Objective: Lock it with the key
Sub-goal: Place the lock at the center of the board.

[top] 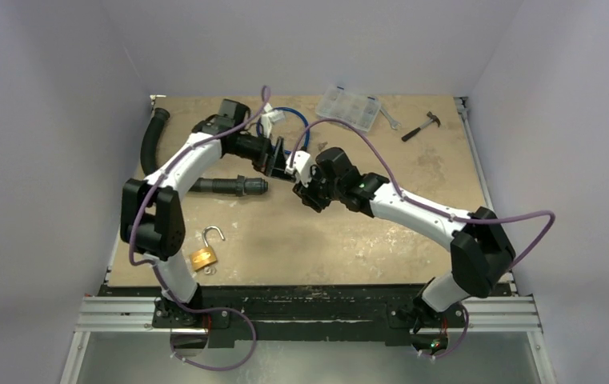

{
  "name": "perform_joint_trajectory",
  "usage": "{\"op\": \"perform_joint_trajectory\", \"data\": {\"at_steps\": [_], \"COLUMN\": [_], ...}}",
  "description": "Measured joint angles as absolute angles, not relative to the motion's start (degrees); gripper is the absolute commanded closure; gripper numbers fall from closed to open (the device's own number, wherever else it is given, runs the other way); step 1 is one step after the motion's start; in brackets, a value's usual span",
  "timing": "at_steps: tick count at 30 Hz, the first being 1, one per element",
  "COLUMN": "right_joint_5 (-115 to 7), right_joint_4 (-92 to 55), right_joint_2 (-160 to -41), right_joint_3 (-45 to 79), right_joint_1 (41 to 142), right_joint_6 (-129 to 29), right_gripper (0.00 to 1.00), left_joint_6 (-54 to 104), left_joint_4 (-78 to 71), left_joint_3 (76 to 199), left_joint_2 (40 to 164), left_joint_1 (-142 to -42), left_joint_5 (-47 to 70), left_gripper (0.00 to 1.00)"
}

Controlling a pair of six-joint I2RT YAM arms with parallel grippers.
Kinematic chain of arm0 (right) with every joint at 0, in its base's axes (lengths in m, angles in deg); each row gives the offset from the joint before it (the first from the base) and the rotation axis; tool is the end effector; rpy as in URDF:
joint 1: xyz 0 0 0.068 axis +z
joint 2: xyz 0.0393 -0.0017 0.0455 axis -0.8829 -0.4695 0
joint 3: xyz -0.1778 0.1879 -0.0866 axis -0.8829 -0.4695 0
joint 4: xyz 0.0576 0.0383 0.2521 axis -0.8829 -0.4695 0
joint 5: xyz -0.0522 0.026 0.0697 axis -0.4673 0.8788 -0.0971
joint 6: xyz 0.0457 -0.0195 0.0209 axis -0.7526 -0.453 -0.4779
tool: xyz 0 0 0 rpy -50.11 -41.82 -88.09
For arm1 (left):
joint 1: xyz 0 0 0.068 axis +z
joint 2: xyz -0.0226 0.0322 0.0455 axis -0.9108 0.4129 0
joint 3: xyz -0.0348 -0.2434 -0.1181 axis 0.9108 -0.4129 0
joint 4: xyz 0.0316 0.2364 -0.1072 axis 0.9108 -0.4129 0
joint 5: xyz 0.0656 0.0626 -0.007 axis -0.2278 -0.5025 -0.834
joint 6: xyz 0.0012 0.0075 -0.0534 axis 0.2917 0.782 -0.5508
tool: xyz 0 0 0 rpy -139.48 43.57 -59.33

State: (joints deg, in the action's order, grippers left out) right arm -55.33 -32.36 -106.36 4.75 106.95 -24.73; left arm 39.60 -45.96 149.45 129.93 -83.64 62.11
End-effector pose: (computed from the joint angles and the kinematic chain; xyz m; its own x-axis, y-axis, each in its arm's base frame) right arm 0.2387 0.2437 0.2651 -0.1784 -0.6197 -0.7643 -0.8600 0.4756 -0.1849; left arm 0.3504 -0.1461 0.2656 -0.7910 0.2867 -0.5404 0.6115 0.3446 -0.7123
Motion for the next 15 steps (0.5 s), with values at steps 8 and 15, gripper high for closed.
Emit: {"op": "perform_joint_trajectory", "data": {"at_steps": [8, 15], "right_joint_5": [-56.02, -56.72], "right_joint_4": [-34.59, -36.36], "right_joint_2": [-118.25, -124.87], "right_joint_3": [11.59, 18.19], "right_joint_1": [106.55, 102.64], "right_joint_6": [-39.14, -49.63], "right_gripper": [0.70, 0.72], "left_joint_6": [32.01, 28.06], "left_joint_4": [-34.46, -28.65], "left_joint_3": [144.88, 140.36], "left_joint_2": [115.31, 104.25], "left_joint_1": [-71.33, -68.69], "left_joint_5": [43.46, 23.44], "left_gripper": [0.00, 0.00]}}
